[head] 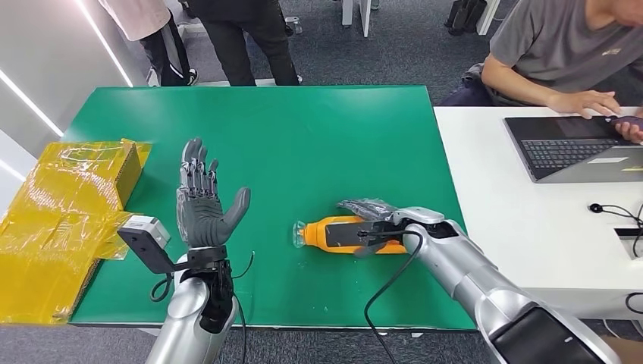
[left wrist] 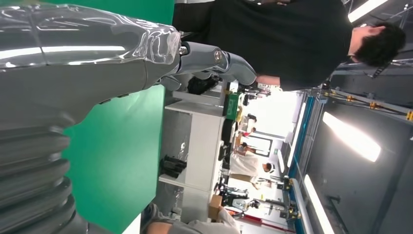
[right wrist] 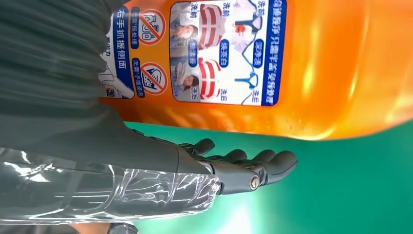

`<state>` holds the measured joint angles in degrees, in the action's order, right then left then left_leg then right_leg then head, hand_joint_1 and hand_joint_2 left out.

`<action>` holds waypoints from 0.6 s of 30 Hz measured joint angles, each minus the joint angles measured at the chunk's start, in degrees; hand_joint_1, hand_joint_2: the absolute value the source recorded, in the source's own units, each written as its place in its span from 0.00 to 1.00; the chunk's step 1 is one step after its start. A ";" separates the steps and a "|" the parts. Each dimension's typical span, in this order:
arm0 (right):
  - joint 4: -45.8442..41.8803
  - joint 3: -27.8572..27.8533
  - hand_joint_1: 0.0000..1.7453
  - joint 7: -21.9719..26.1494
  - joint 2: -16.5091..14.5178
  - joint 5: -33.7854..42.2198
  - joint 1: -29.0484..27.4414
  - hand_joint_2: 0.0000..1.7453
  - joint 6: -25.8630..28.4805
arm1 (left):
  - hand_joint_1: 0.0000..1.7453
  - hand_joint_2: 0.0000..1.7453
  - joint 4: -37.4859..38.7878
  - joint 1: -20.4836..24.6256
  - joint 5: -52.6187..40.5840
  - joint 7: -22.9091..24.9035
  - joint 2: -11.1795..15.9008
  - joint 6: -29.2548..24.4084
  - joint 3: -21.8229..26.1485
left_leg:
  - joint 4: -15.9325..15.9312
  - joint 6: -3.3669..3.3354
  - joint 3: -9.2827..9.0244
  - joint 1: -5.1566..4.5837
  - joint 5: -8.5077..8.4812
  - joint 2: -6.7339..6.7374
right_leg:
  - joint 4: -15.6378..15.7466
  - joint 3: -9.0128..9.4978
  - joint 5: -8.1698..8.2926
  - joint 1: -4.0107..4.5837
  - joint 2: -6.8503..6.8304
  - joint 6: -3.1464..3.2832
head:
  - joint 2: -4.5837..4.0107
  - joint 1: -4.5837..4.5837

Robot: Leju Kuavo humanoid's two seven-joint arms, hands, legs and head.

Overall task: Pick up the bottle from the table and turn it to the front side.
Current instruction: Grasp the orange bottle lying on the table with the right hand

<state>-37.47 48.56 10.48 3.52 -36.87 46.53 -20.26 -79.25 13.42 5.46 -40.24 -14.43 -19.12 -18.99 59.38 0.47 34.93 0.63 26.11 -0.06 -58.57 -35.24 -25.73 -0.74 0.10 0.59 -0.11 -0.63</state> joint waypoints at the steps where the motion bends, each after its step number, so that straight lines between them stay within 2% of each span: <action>1: 0.11 0.50 0.00 -0.70 0.30 0.23 0.24 1.00 -0.23 | 0.00 1.00 0.12 0.00 0.14 0.00 0.00 -0.13 -0.11 | 0.00 0.00 0.00 0.00 0.00 0.00 | 0.00 0.00 0.00 0.00 0.00 0.00 | 0.00 0.00; 9: 0.79 3.17 0.00 -5.54 1.88 0.79 1.20 1.00 0.54 | 0.00 1.00 0.72 -0.08 0.62 0.00 0.00 -0.49 -0.77 | 0.03 -0.01 -0.02 0.00 0.00 0.00 | 0.00 0.04 0.01 0.00 0.00 -0.02 | 0.00 0.00; 18: 1.10 4.85 0.00 -12.37 3.63 -2.73 0.57 1.00 6.38 | 0.00 1.00 0.74 -1.14 0.61 0.00 0.00 -0.96 -1.04 | 0.05 -0.05 -0.01 -0.01 -0.03 0.01 | 0.01 0.06 0.06 0.00 0.01 -0.08 | 0.00 0.01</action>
<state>-36.37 53.40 -1.89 7.15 -39.60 47.10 -13.88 -78.51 12.28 6.07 -40.24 -14.43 -20.08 -20.03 59.42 0.42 34.92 0.62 26.08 -0.05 -58.56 -35.18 -25.67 -0.74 0.11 0.51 -0.11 -0.62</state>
